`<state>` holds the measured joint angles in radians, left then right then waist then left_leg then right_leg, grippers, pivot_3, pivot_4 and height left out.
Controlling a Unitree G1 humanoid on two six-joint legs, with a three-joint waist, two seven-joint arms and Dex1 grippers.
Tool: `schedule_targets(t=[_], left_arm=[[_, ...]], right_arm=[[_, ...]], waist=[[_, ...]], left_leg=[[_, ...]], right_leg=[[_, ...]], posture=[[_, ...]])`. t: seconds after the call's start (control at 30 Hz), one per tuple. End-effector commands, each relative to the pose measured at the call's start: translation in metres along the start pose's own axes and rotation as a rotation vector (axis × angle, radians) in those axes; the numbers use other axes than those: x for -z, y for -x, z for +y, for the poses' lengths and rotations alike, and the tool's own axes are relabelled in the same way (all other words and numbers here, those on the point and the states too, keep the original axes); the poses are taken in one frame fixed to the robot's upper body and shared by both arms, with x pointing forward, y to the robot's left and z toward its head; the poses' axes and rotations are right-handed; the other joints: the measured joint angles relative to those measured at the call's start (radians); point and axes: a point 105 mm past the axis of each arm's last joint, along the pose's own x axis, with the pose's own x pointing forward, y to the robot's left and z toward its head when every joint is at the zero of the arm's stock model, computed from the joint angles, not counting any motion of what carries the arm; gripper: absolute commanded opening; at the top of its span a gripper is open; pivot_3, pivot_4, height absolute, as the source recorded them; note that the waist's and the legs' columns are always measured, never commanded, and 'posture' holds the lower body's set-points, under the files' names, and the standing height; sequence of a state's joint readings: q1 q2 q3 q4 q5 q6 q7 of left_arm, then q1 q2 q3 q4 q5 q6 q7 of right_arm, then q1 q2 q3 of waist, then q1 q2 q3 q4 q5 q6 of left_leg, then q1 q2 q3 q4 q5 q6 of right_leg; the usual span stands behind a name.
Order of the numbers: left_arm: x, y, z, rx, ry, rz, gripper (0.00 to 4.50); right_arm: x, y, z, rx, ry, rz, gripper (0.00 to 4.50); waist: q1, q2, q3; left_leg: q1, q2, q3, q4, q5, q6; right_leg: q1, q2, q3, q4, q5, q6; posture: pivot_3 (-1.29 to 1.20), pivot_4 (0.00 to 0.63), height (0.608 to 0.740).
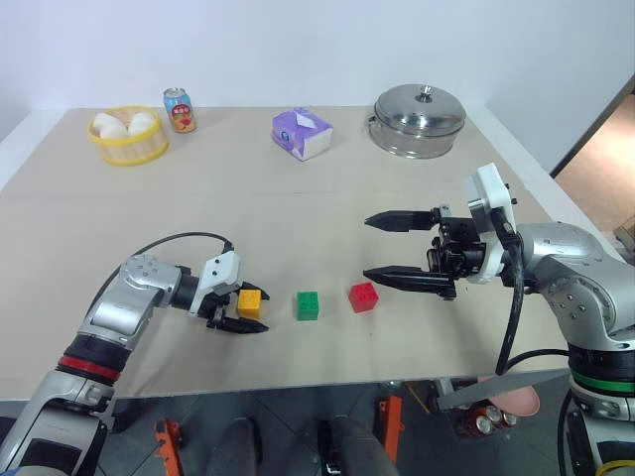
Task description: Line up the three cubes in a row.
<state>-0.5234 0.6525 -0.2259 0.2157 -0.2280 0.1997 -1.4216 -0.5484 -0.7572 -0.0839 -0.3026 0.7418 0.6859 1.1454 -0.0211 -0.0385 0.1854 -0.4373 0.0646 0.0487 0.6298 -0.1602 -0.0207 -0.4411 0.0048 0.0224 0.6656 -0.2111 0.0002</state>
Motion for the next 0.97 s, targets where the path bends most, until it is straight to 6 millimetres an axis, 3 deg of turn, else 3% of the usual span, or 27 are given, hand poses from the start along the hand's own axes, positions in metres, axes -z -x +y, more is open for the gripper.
schedule_targets(t=[0.03, 0.27, 0.43, 0.53, 0.73, 0.83, 0.97], left_arm=[[-0.009, 0.004, 0.001, -0.016, -0.011, -0.019, 4.45], [-0.048, 0.034, -0.005, -0.071, 0.03, -0.166, 4.45], [-0.078, 0.069, 0.009, -0.323, 0.094, -0.343, 4.45], [-0.074, 0.091, 0.031, -0.587, 0.081, -0.357, 4.45], [-0.059, 0.12, 0.048, -0.881, 0.114, -0.409, 4.45], [-0.05, 0.123, 0.051, -0.943, 0.131, -0.41, 4.45], [-0.049, 0.124, 0.052, -1.002, 0.125, -0.437, 4.45]], right_arm=[[-0.008, 0.0, 0.003, -0.017, 0.042, -0.017, 4.5], [-0.005, 0.006, 0.001, 0.016, 0.017, -0.03, 4.5], [0.007, 0.015, -0.017, 0.158, -0.014, -0.059, 4.5], [0.017, 0.021, -0.038, 0.295, -0.011, -0.074, 4.5], [0.045, 0.032, -0.088, 0.56, 0.003, -0.054, 4.5], [0.053, 0.032, -0.101, 0.609, 0.001, -0.051, 4.5], [0.062, 0.026, -0.102, 0.605, 0.004, -0.04, 4.5]], waist=[[0.0, 0.0, 0.0], [-0.001, 0.0, 0.0], [-0.001, 0.0, 0.0], [-0.001, 0.0, 0.0], [-0.003, 0.0, 0.0], [-0.003, 0.0, 0.0], [-0.003, 0.0, 0.0]], left_leg=[[0.0, 0.0, 0.0, 0.001, 0.0, 0.0], [0.0, 0.0, 0.001, 0.003, 0.0, 0.0], [0.0, 0.001, 0.0, 0.002, 0.0, 0.0], [0.0, 0.001, 0.0, 0.002, 0.0, 0.0], [0.001, 0.001, 0.001, 0.003, 0.0, 0.001], [0.0, 0.001, 0.002, 0.003, 0.0, 0.001], [0.0, 0.001, 0.002, 0.002, 0.0, 0.001]], right_leg=[[0.0, 0.0, 0.0, 0.0, 0.0, -0.001], [0.0, -0.001, 0.001, 0.0, 0.002, -0.001], [0.0, 0.001, 0.0, 0.0, 0.001, -0.001], [0.0, 0.001, 0.0, 0.0, 0.003, 0.002], [0.0, 0.001, 0.003, 0.0, 0.004, 0.001], [0.0, 0.001, 0.003, 0.0, 0.005, 0.003], [0.0, 0.002, 0.004, 0.0, 0.006, 0.005]], posture=[[0.0, 0.15, 0.74], [0.0, 0.15, 0.74], [0.0, 0.15, 0.74], [0.0, 0.15, 0.74], [0.0, 0.15, 0.74], [0.0, 0.15, 0.74], [0.0, 0.15, 0.74]])
